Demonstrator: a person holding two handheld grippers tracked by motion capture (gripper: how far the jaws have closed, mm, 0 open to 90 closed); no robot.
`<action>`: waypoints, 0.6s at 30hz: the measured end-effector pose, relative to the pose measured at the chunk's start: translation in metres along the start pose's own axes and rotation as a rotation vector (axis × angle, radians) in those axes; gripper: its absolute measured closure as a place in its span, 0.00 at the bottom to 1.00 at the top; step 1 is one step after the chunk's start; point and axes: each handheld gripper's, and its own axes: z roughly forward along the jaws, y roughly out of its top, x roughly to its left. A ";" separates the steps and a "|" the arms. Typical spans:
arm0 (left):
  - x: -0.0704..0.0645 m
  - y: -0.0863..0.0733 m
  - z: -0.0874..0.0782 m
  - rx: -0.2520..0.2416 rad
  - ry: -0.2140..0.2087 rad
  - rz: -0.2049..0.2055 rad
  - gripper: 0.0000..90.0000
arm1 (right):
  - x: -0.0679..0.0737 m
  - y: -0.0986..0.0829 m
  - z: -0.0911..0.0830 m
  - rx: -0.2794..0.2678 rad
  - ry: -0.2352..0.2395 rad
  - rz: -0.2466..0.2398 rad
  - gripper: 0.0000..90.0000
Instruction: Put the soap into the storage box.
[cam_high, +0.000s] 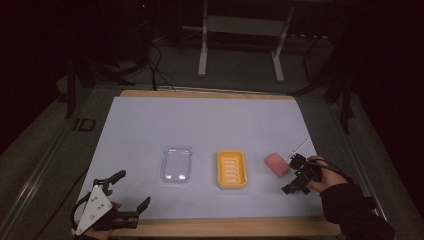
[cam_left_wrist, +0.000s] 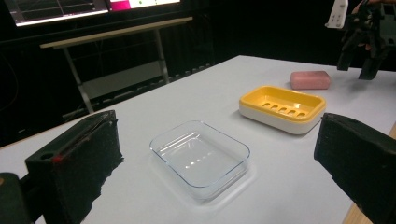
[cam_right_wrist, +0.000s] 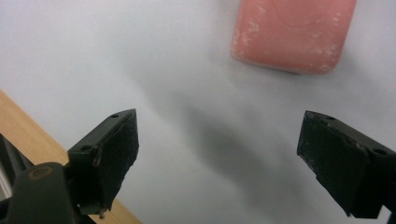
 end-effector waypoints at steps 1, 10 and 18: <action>0.000 0.000 0.000 0.000 -0.001 0.000 0.01 | -0.001 0.000 0.000 -0.003 -0.004 0.001 0.14; 0.000 0.000 0.000 0.001 -0.001 -0.001 0.01 | -0.007 0.006 -0.001 -0.105 -0.020 -0.014 0.13; 0.000 0.000 0.001 0.005 -0.010 -0.003 0.01 | -0.009 0.012 -0.006 -0.137 0.011 -0.011 0.11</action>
